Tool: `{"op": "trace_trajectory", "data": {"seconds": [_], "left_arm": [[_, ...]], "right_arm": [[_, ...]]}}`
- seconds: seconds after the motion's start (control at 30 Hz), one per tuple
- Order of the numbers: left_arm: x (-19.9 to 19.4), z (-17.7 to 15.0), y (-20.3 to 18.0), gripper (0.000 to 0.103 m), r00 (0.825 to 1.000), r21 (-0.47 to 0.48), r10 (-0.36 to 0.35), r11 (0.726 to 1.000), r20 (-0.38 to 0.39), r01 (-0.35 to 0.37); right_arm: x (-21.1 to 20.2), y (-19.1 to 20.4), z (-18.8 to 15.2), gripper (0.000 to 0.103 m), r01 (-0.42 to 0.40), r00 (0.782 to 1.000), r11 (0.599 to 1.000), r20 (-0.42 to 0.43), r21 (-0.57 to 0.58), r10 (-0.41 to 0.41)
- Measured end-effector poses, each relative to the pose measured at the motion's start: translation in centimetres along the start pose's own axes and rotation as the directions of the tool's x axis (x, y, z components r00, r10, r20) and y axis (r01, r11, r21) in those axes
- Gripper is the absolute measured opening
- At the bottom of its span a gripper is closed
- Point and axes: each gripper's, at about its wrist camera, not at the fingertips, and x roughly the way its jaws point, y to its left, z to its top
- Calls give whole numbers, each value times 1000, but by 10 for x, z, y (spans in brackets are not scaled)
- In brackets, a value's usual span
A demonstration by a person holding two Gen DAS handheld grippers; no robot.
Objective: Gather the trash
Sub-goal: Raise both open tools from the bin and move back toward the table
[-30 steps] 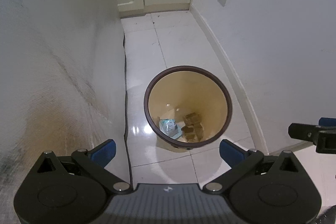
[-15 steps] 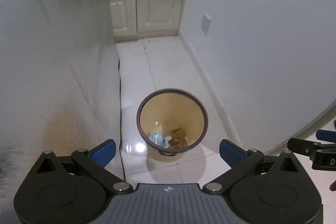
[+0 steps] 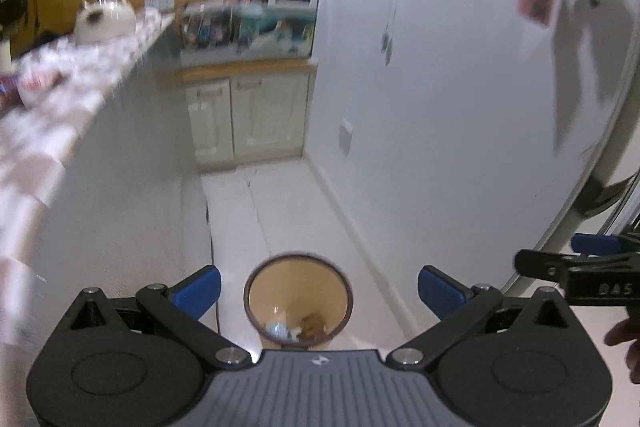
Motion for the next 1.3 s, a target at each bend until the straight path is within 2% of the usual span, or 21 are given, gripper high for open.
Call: {"op": "trace_trajectory", "data": {"seconds": [0.27, 0.43, 0.63, 0.87, 0.97, 1.07, 1.17, 1.3], "left_arm": [[-66, 17, 5, 103, 989, 2, 14, 1000, 148, -15], [-95, 25, 23, 103, 974, -23, 67, 998, 216, -64], [-126, 25, 59, 103, 952, -89, 134, 990, 276, -114], [-148, 22, 115, 103, 928, -160, 241, 966, 283, -202], [-156, 22, 145, 103, 923, -190, 269, 957, 276, -222], [-162, 22, 169, 103, 910, -213, 311, 942, 274, -258], [-166, 27, 194, 103, 889, -233, 373, 920, 266, -316], [-167, 38, 238, 103, 851, -292, 467, 871, 242, -395]], "right_arm": [[-40, 37, 19, 103, -45, 993, 997, 104, -64, 52], [-61, 66, 29, 103, -105, 979, 990, 166, -98, 120], [-71, 107, 37, 103, -169, 960, 971, 196, -167, 201], [-64, 153, 42, 103, -243, 936, 947, 205, -208, 286], [-58, 172, 46, 103, -266, 928, 938, 203, -223, 312], [-53, 191, 51, 103, -283, 922, 933, 206, -221, 328], [-48, 208, 59, 103, -303, 916, 927, 202, -222, 347], [-45, 228, 69, 103, -334, 900, 912, 208, -236, 383]]}}
